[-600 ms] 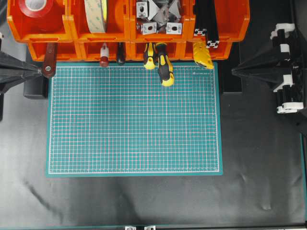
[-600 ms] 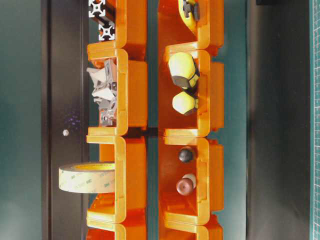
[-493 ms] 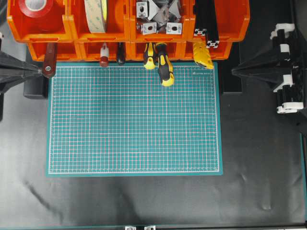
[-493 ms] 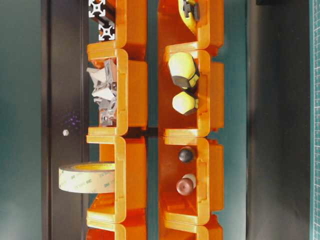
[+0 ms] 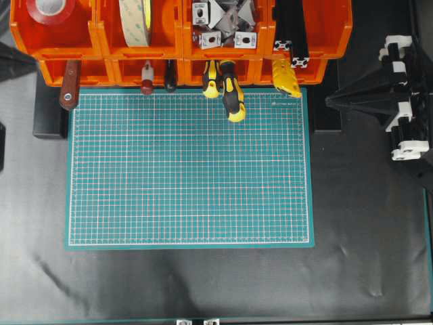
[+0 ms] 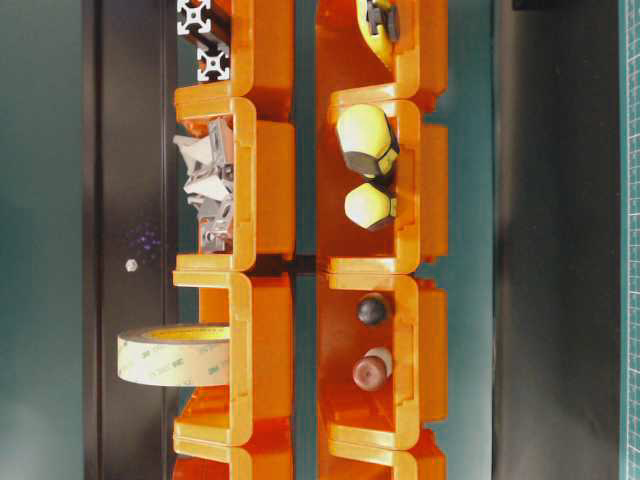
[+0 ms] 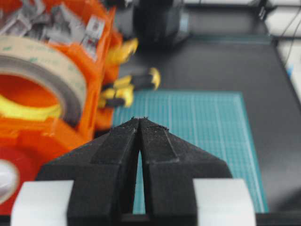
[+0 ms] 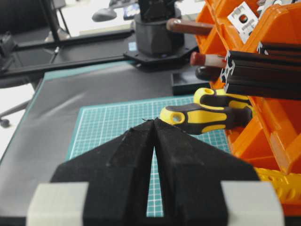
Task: Pick vinyl tape from container rack with left arm.
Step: 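Move the left gripper up toward the red tape roll in the top-left bin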
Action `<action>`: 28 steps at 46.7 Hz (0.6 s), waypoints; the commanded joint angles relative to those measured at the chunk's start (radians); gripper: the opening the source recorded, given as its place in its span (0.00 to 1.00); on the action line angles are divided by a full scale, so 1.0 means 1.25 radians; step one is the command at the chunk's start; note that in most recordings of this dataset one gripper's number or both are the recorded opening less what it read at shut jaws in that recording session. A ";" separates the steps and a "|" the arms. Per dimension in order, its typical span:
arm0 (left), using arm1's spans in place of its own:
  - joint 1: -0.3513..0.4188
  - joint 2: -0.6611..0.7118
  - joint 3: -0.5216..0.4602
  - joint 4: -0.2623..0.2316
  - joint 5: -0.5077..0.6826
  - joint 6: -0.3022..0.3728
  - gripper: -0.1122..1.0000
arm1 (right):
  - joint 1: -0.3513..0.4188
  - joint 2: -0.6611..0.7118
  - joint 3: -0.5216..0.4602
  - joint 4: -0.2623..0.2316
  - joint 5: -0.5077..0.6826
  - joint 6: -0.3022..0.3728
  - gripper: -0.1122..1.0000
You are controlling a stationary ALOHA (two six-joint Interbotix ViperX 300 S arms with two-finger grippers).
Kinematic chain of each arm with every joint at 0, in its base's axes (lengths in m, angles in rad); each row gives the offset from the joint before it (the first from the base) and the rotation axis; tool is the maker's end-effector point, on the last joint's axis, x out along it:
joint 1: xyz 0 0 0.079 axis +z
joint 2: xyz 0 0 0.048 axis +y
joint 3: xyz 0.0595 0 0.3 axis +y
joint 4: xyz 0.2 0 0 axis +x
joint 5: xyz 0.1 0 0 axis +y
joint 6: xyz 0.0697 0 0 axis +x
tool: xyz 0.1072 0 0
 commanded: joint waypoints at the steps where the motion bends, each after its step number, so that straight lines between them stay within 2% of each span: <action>1: 0.037 0.050 -0.128 0.007 0.174 0.005 0.10 | 0.000 0.006 -0.020 0.002 0.000 0.001 0.10; 7: 0.081 0.115 -0.223 0.007 0.337 0.006 0.10 | 0.001 0.001 -0.018 0.002 -0.022 0.001 0.10; 14: 0.088 0.184 -0.301 0.012 0.471 0.016 0.10 | 0.000 0.002 -0.015 0.002 -0.031 0.000 0.10; 21: 0.090 0.247 -0.367 0.016 0.568 0.088 0.10 | 0.001 0.009 -0.012 0.002 -0.022 0.001 0.10; 28: 0.093 0.297 -0.416 0.016 0.610 0.128 0.11 | -0.004 0.006 -0.013 0.002 -0.032 0.000 0.10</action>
